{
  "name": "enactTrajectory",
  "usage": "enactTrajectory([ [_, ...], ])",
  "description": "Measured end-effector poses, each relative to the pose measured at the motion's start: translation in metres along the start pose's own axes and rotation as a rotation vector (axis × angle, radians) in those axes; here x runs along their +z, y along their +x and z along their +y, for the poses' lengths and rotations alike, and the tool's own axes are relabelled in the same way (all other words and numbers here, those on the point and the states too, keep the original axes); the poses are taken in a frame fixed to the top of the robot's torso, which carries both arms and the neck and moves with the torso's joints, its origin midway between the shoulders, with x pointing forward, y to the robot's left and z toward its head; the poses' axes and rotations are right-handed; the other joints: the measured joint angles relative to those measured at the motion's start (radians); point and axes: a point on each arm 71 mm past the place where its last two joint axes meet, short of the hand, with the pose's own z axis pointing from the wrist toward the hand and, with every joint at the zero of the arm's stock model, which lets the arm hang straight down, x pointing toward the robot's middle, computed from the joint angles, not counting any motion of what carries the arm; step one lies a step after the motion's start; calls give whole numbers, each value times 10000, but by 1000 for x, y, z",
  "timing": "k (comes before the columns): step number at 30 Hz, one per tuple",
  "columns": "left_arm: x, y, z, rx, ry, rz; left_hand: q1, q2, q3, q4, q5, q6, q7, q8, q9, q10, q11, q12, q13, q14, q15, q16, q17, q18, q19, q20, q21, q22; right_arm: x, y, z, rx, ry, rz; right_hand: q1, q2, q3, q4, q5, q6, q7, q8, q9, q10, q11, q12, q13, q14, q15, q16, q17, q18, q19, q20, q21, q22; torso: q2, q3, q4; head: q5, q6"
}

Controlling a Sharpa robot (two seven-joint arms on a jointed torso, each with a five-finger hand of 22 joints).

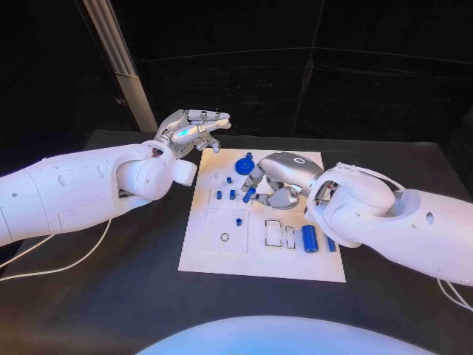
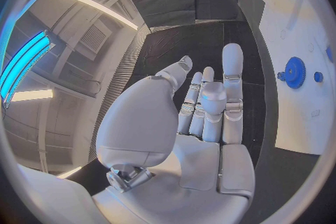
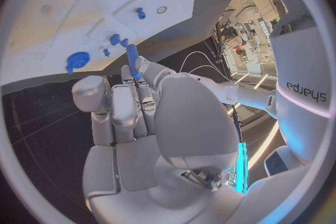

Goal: Assemble the parts on the task board

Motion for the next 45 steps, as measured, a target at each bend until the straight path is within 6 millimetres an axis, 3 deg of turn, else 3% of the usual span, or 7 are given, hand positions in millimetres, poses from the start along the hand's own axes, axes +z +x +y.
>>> enactTrajectory([
  [5,1,3,0,-17,-2,56,0,0,0,0,0,0,0,0,0,0,0,0,0,0,0,0,0,0,0,0,0,0,10,25,17,303,-538,531,-1,-1,19,-17,55,0,0,-8,-5,0,0,-20,-5,0,0,0,-9,0,0,0,0,0,0,-8,15,128,-62],
  [16,3,6,1,-42,-2,135,0,0,0,0,0,0,0,0,0,0,0,0,0,0,0,0,0,0,0,0,0,0,23,58,27,357,-970,1272,-4,-4,27,-26,102,-36,33,-19,-5,0,0,-74,-17,0,0,0,-9,2,-1,0,0,-1,-6,-2,2,285,-147],
  [45,4,6,1,-53,-11,166,0,0,0,0,0,-37,37,46,0,0,0,0,0,0,0,42,0,-1,0,0,0,-1,31,73,32,-322,-1316,1928,-85,-85,52,-55,106,-55,17,-49,-5,0,0,-155,-4,0,1,-1,-9,2,-1,0,0,-2,-8,-3,6,353,-245],
])
